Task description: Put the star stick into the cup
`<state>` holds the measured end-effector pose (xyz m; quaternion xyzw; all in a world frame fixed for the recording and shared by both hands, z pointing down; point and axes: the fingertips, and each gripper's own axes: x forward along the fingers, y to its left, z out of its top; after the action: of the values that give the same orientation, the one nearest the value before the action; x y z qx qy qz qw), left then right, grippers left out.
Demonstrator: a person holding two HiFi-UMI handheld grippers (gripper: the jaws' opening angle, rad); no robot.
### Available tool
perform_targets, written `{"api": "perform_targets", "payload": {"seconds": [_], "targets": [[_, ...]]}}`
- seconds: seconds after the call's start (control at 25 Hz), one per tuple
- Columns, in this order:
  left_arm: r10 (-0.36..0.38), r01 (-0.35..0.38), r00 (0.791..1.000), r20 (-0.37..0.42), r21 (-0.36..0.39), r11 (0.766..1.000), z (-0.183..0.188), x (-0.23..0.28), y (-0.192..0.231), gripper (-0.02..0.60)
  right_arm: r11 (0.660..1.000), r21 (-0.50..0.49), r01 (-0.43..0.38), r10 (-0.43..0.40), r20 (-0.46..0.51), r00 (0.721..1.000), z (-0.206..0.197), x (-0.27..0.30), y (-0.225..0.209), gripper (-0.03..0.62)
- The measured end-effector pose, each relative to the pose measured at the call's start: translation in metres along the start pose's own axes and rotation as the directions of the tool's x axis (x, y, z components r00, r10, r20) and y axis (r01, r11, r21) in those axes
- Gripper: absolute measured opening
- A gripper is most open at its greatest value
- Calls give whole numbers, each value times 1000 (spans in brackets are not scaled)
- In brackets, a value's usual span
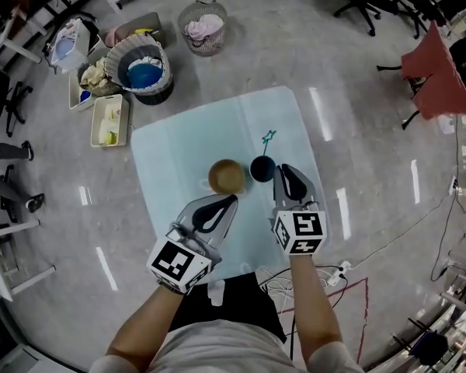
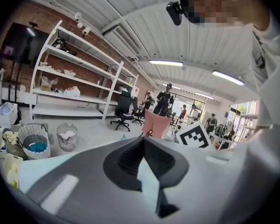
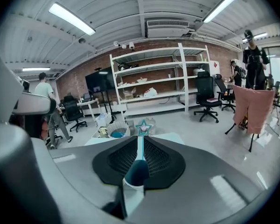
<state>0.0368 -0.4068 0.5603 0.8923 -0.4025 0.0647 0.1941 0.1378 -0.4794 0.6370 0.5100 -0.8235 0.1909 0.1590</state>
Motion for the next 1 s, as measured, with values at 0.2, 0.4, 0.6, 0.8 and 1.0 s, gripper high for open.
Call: {"api": "perform_targets", "payload": {"seconds": [0.2,0.4,0.6,0.8,1.0], "targets": [[-25,25,1000,-5,-13,1000,1,3,-4,6,1000,17,20,-20,33,999,16,-17,4,29],[-46,46,999,-7,-7,999,8,-1,-8,6,999,34,22,-25,76,997,35,-38,20,28],[-74,74,997,-1,13,997,20,-14,-17,6,998,54,32,-38,122,992,51,-67,40,25],[-104,104,995,12,31,994,31,-35,-31,6,997,57,43,-52,167,985,64,-98,64,22],[-126,125,992,26,40,991,38,-61,-47,6,997,50,54,-63,210,976,73,-132,92,12]]}}
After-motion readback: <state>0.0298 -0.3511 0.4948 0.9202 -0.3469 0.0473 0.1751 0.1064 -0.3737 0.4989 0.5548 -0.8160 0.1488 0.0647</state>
